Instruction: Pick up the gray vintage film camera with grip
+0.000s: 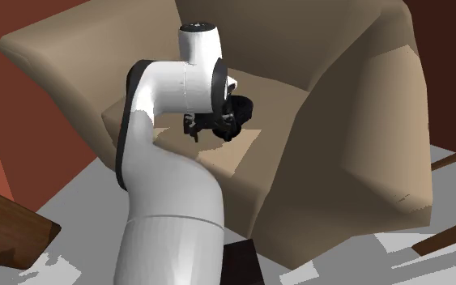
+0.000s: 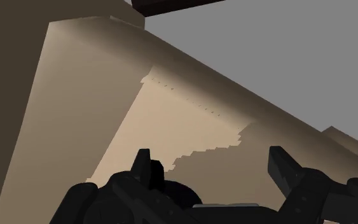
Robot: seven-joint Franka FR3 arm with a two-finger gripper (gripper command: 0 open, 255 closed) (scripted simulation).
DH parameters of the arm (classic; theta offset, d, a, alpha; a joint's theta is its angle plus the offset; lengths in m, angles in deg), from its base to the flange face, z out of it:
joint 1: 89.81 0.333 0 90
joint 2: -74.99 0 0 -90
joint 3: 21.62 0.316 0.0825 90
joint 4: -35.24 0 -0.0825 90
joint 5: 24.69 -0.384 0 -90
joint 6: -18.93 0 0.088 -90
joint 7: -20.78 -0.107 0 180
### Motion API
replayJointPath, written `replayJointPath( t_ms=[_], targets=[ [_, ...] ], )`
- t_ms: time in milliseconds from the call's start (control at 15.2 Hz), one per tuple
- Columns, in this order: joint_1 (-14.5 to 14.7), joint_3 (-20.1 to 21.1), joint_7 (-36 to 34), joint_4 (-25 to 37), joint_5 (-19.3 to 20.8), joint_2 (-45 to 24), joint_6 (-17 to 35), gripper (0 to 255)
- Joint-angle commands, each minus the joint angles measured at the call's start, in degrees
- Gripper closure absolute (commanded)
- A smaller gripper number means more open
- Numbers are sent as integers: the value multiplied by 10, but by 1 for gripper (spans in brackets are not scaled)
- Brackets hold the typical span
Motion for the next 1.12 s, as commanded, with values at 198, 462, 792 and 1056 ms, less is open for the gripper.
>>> replayJointPath(
  t_ms=[198, 462, 792, 1056],
  targets=[
    [-16, -33, 37, 143, -19, -130, -33, 0],
    [-28, -44, 54, 207, -32, -189, -47, 0],
    [-26, -43, 50, 152, -28, -176, -4, 0],
    [-26, -43, 49, 134, -27, -172, 10, 255]
  ],
)
